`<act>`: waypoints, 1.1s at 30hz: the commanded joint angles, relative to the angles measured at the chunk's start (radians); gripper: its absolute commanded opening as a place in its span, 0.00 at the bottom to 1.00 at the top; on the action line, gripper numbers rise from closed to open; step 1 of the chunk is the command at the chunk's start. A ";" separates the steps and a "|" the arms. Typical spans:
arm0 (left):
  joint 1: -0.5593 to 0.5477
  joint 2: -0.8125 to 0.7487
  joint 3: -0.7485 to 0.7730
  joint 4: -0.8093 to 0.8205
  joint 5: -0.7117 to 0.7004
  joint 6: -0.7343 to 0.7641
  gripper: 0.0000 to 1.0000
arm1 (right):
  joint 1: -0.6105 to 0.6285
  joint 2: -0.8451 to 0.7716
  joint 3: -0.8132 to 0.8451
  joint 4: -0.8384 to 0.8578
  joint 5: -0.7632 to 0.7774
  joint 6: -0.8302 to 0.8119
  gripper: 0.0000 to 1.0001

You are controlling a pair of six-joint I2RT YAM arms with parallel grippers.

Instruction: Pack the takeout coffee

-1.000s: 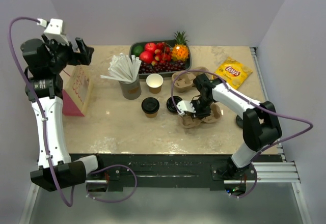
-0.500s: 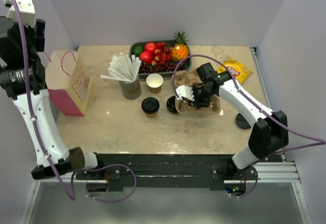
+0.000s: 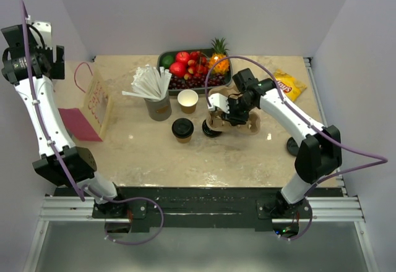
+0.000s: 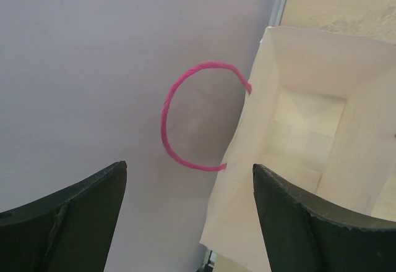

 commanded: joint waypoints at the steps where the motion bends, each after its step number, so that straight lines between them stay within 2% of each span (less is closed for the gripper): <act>1: 0.005 0.011 0.040 0.025 0.072 -0.074 0.86 | 0.008 -0.034 0.000 0.006 -0.022 0.050 0.26; 8: 0.006 0.081 0.063 0.049 0.095 -0.091 0.81 | 0.008 -0.089 -0.063 0.025 -0.014 0.076 0.27; 15: 0.005 0.152 0.157 0.060 0.130 -0.086 0.79 | 0.009 -0.100 -0.065 0.034 -0.020 0.113 0.27; 19: 0.003 0.169 0.158 0.051 0.135 -0.072 0.78 | 0.009 -0.112 -0.063 0.031 -0.014 0.125 0.27; 25: 0.005 0.165 0.099 0.003 0.182 -0.083 0.69 | 0.011 -0.128 -0.063 0.022 -0.014 0.164 0.27; 27: 0.003 0.143 0.066 -0.001 0.166 -0.084 0.74 | 0.012 -0.132 -0.057 0.016 -0.014 0.171 0.27; 29: 0.005 0.117 0.052 -0.015 0.143 -0.084 0.84 | 0.015 -0.138 -0.054 0.013 -0.010 0.179 0.27; 33: 0.006 0.056 0.036 -0.050 0.074 -0.077 0.87 | 0.014 -0.146 -0.060 0.011 -0.011 0.182 0.27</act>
